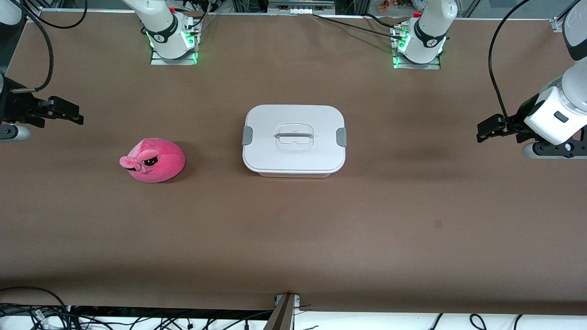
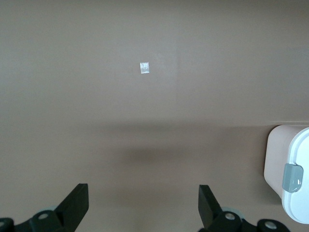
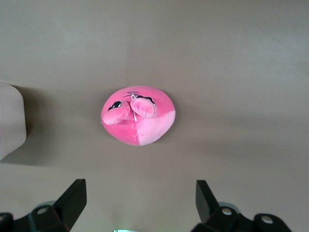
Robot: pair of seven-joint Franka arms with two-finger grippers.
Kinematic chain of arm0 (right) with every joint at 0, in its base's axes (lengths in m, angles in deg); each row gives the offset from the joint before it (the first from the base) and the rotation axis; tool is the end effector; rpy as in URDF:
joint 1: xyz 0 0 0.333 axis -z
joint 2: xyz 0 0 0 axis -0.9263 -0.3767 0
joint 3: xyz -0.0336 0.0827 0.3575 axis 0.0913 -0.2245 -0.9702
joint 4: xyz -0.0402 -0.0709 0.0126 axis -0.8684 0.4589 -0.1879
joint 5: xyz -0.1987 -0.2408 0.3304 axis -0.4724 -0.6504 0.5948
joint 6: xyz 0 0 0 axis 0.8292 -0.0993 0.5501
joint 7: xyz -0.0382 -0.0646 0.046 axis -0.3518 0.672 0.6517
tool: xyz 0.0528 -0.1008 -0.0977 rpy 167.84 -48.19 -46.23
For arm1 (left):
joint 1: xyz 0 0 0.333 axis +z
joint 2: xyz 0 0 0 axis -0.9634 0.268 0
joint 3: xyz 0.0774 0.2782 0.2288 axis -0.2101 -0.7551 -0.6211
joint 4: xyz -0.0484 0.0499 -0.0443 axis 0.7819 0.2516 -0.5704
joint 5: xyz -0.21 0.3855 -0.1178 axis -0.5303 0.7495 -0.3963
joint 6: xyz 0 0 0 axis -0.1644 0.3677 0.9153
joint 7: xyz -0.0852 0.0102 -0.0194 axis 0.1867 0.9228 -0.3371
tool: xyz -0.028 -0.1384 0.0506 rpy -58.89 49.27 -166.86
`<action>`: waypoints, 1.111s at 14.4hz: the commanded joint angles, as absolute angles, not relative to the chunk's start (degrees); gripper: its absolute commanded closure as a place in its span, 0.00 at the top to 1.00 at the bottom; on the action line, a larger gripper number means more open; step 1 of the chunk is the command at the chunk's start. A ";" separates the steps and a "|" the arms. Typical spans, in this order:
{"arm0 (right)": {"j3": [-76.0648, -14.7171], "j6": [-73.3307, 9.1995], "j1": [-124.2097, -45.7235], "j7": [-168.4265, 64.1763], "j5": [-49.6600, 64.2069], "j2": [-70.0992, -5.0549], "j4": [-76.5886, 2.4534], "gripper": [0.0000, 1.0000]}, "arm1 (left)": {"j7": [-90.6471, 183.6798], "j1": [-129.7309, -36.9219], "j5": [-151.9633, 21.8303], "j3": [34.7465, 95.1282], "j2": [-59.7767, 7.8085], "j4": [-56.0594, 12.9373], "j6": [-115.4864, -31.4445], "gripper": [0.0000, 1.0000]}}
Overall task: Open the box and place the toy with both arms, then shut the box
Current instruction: 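Move the left gripper over the lid handle while the right gripper approaches the toy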
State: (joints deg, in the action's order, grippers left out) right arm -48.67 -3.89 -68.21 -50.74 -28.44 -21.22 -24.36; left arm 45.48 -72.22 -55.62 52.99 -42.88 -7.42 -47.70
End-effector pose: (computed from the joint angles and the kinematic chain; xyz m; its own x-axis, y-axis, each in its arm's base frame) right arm 0.6505 -0.0159 0.5869 0.9914 0.0811 -0.1030 0.0786 -0.9965 -0.0283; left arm 0.6677 -0.0412 0.5810 0.9984 0.0239 -0.0519 0.0242 -0.9997 0.0039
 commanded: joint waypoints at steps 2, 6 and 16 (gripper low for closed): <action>-48.82 -3.63 -67.78 -50.21 -29.05 -21.58 -23.56 1.00 | 45.16 -72.52 -56.78 52.94 -42.55 -5.17 -46.48 1.00; -48.82 -3.63 -67.96 -50.13 -29.05 -21.85 -23.56 1.00 | 44.02 -75.33 -56.51 54.08 -42.64 -4.73 -45.08 1.00; -48.82 -2.84 -67.78 -49.86 -28.70 -27.55 -24.09 1.00 | 37.61 -78.39 -57.75 77.09 -37.82 -4.03 -41.37 1.00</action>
State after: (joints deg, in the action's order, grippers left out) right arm -48.55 -3.81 -68.13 -50.71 -28.44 -26.73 -24.52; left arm 40.11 -76.97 -56.82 73.66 -40.99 -6.06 -41.55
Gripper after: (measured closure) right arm 0.000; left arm 0.000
